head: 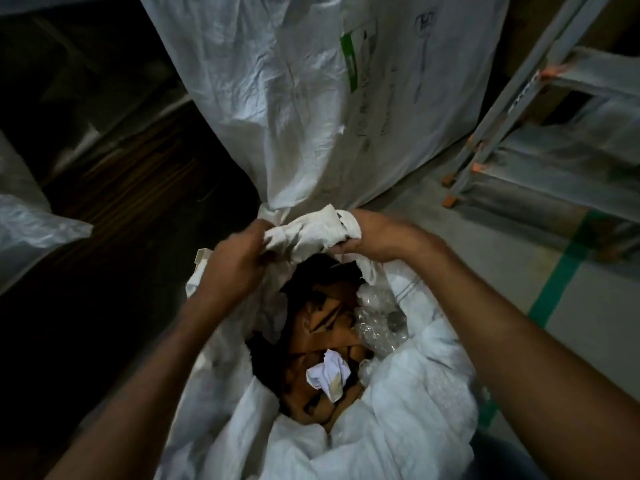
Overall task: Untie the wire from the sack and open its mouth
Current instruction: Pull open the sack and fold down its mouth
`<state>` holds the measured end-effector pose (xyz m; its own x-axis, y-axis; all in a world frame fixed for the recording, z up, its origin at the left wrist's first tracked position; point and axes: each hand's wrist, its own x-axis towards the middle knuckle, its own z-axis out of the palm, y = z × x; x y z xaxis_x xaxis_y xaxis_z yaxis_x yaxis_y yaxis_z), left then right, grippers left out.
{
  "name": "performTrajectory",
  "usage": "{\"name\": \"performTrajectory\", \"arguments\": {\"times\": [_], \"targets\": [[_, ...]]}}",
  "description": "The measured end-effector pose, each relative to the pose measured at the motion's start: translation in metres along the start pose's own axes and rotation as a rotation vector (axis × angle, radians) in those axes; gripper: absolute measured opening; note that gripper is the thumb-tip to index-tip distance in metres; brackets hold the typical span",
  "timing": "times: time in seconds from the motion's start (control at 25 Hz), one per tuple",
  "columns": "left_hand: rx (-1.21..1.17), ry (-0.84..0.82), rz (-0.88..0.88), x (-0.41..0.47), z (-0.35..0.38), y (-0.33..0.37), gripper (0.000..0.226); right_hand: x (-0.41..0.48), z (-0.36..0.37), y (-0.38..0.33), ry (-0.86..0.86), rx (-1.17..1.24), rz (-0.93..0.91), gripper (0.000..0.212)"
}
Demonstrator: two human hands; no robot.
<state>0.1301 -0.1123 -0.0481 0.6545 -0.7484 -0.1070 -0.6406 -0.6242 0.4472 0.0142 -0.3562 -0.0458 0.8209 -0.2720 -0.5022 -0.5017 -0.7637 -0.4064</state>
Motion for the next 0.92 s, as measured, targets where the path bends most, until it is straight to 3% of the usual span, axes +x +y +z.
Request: {"name": "performTrajectory", "arguments": {"times": [0.04, 0.12, 0.2, 0.28, 0.36, 0.48, 0.6, 0.68, 0.8, 0.92], "targets": [[-0.176, -0.049, -0.025, 0.007, -0.009, -0.013, 0.047, -0.010, 0.008, -0.012, 0.167, -0.155, 0.006, 0.088], [-0.502, -0.206, -0.053, 0.016, -0.029, -0.034, 0.046, -0.030, 0.028, -0.039, 0.416, -0.343, -0.237, 0.114], [-0.700, -0.328, -0.070, 0.020, -0.042, -0.052, 0.047, -0.037, 0.035, -0.062, 0.469, -0.383, -0.484, 0.103], [-0.783, -0.357, -0.103, 0.016, -0.044, -0.059, 0.049, -0.017, 0.034, -0.071, 0.499, -0.371, -0.484, 0.066], [-0.639, -0.222, -0.134, 0.005, -0.043, -0.048, 0.071, 0.001, 0.024, -0.079, 0.399, -0.334, -0.337, 0.053], [0.021, 0.013, 0.017, -0.022, -0.022, -0.012, 0.098, 0.014, 0.022, -0.080, 0.287, -0.245, -0.130, 0.058], [0.485, 0.023, -0.022, -0.048, 0.010, 0.001, 0.109, 0.012, 0.028, -0.088, 0.257, -0.228, -0.046, 0.059], [0.538, 0.060, -0.142, -0.048, 0.022, -0.018, 0.101, 0.006, 0.035, -0.098, 0.286, -0.297, -0.042, 0.053], [0.462, 0.149, -0.034, -0.040, 0.019, -0.045, 0.065, -0.013, 0.061, -0.106, 0.554, -0.454, -0.199, 0.043], [0.183, 0.068, -0.049, -0.035, 0.003, -0.068, 0.047, -0.022, 0.095, -0.106, 0.536, -0.554, -0.398, 0.080]]}}
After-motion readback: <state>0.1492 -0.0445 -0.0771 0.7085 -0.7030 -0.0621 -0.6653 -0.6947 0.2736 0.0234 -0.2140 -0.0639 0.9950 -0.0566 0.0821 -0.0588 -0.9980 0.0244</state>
